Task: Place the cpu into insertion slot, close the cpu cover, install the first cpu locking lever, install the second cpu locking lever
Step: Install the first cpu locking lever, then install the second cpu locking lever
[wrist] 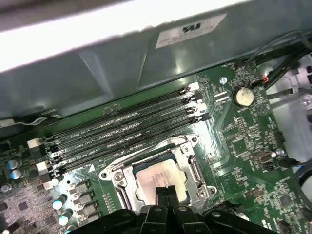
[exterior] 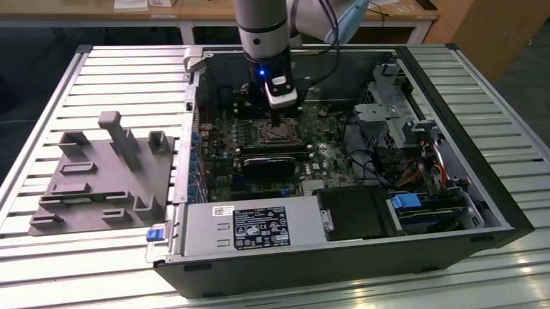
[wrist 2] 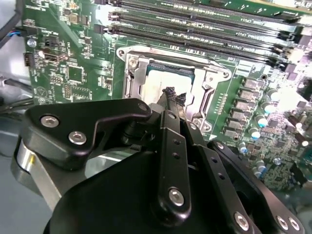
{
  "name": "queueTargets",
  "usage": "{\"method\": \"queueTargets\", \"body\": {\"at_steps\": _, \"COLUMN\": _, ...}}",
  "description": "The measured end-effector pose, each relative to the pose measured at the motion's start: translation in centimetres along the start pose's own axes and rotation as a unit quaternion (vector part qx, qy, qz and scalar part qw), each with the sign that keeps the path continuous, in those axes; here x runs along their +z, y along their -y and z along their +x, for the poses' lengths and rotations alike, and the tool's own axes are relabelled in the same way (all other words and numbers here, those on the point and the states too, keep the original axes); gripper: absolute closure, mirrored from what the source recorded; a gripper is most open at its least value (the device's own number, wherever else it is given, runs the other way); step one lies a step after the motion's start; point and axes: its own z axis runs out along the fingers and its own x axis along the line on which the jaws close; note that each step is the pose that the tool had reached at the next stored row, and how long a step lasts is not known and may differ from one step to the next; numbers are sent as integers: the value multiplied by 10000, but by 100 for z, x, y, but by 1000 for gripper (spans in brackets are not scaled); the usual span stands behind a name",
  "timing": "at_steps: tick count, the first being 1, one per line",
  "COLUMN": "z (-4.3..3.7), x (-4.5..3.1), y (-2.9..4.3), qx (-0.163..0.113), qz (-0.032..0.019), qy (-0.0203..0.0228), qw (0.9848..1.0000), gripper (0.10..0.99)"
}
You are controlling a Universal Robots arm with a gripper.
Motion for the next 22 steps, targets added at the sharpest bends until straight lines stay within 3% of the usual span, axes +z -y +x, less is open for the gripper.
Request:
{"method": "queueTargets", "body": {"at_steps": 11, "z": -77, "x": -102, "y": -6, "qx": 1, "qz": 7, "qy": -18, "qw": 10000, "gripper": 984}}
{"method": "queueTargets", "body": {"at_steps": 22, "z": -81, "x": -105, "y": -2, "qx": 1, "qz": 6, "qy": -18, "qw": 10000, "gripper": 984}}
